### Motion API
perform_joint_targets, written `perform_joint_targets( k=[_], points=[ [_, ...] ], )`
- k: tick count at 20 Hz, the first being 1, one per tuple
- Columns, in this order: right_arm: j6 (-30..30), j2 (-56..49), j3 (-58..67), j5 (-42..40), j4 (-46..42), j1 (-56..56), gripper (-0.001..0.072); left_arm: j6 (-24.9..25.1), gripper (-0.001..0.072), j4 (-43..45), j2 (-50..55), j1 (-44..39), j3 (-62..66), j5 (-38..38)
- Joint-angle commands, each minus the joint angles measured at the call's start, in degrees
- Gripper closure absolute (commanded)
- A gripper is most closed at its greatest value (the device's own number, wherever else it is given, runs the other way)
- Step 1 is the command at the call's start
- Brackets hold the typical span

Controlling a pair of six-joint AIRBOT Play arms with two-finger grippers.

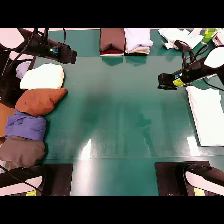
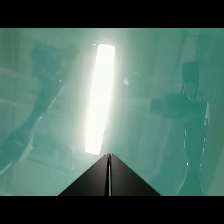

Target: Fold the shirts.

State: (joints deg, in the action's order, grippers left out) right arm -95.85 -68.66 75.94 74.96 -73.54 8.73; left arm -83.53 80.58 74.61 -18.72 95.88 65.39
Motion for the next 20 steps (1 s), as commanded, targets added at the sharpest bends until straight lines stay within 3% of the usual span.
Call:
perform_joint_targets(
  k=[1,12,15,16,17,18,20],
  points=[
    [0.0,0.0,0.1,-0.2,0.1,0.1,0.0688,0.0,0.0684,0.0,0.0,0.0,0.0,0.0],
    [0.0,0.0,0.1,-0.2,0.1,0.1,0.0688,0.0,0.0683,0.0,0.0,0.0,0.0,0.0],
    [0.0,0.0,0.1,-0.2,0.1,0.1,0.0688,1.5,0.0683,-0.3,0.1,0.0,0.0,-3.6],
    [0.0,0.0,0.1,-0.2,0.1,0.1,0.0687,1.5,0.0643,2.7,0.1,0.2,0.0,-5.2],
    [0.0,0.0,0.1,-0.2,0.1,0.1,0.0688,-0.9,0.0378,7.4,0.3,0.7,0.0,-6.5],
    [0.0,0.0,0.1,-0.3,0.1,0.1,0.0688,-4.1,0.0304,10.3,0.8,2.0,0.0,-7.0],
    [0.0,0.0,0.1,-0.3,0.1,0.1,0.0688,-5.0,0.0301,10.7,3.5,7.2,0.0,-5.5]
  ],
)
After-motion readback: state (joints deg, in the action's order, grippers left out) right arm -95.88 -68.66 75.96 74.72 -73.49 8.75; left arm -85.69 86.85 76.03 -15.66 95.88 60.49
